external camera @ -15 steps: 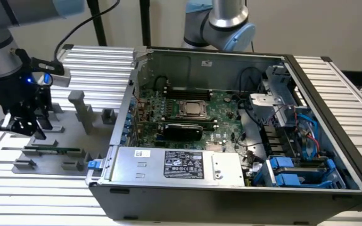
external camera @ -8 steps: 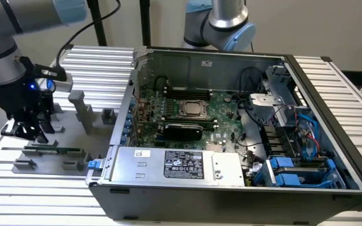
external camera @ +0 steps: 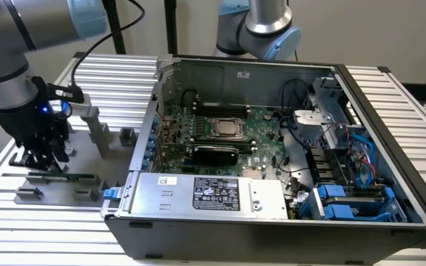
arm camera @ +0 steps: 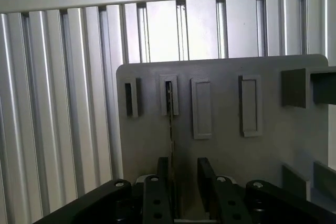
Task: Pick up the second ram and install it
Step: 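Pick up the second ram and move it above second insertion slot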
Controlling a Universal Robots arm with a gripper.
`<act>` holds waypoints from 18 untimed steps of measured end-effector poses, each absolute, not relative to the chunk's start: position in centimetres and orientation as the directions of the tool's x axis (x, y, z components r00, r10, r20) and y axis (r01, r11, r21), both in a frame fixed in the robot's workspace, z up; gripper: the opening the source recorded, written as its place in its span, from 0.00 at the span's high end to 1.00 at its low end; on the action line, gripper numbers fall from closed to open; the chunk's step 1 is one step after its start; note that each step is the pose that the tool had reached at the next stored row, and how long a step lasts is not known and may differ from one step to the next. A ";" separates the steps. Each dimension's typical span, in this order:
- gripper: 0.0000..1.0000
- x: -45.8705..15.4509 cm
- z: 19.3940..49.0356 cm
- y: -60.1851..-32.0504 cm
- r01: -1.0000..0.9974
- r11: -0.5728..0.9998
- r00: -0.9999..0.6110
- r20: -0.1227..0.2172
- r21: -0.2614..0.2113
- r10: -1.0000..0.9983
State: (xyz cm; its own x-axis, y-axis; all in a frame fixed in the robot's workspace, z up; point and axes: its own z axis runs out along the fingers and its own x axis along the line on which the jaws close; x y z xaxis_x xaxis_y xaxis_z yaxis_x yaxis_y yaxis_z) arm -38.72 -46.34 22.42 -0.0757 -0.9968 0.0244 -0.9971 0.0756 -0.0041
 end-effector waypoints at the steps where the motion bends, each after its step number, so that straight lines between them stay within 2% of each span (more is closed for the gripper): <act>1: 0.00 -38.7 22.3 -46.4 -0.997 0.076 -0.076 0.024 -0.004 -0.997; 18: 0.00 -38.4 20.4 -46.7 -0.997 0.074 -0.074 0.024 -0.004 -0.997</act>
State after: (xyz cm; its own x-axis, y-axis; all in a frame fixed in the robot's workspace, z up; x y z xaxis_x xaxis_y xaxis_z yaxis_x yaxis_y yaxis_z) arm -38.44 -46.73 20.42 -0.0739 -0.9970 0.0243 -0.9973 0.0739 -0.0040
